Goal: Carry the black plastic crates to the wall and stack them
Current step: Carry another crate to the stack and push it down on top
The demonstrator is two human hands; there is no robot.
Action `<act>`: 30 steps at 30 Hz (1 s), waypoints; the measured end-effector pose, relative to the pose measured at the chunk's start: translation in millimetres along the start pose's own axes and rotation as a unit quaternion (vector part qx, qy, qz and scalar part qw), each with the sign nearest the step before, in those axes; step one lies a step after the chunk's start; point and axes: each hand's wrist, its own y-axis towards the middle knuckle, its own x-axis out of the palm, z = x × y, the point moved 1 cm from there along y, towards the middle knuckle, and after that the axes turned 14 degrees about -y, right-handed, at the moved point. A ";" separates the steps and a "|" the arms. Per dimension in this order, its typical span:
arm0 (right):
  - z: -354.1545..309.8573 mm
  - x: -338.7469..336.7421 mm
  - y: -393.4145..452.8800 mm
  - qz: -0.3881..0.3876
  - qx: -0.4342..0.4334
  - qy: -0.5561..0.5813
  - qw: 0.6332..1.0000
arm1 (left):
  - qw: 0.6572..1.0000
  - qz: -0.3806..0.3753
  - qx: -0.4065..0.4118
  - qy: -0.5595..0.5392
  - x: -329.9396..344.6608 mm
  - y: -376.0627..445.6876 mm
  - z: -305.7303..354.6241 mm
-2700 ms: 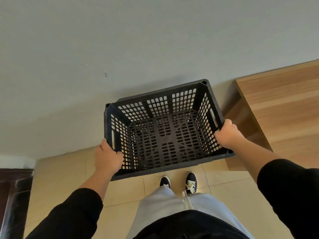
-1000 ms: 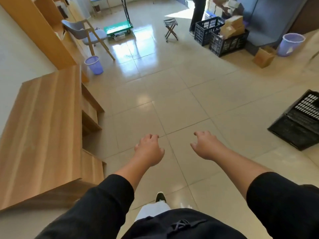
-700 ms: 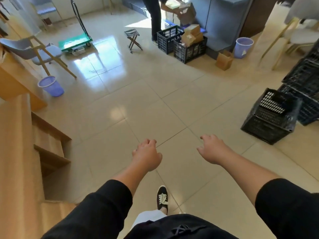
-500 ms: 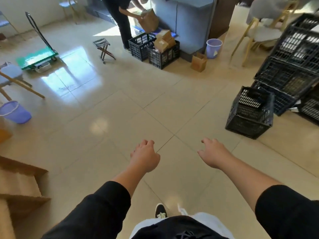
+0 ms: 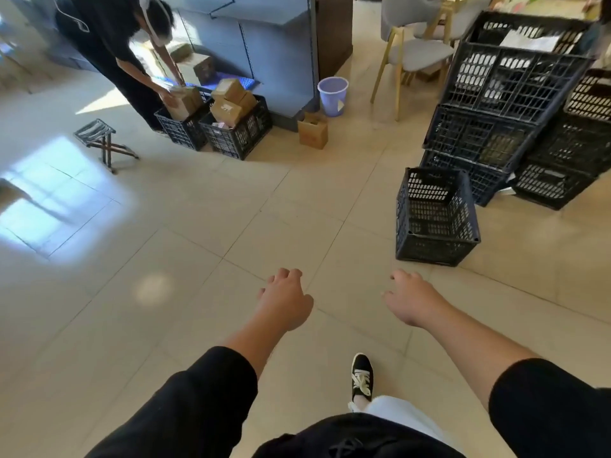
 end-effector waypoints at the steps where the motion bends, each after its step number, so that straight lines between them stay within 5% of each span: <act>1: 3.6 -14.2 16.6 0.000 -0.001 0.002 1.000 | 1.000 -0.003 -0.004 -0.001 -6.4 15.6 12.1; 14: 38.6 -145.9 203.2 -0.005 0.027 0.029 0.999 | 0.999 -0.029 0.012 0.007 -73.4 216.0 129.6; 30: 65.0 -256.2 408.6 -0.016 0.187 0.158 0.969 | 0.976 -0.124 0.114 0.138 -164.9 512.5 259.8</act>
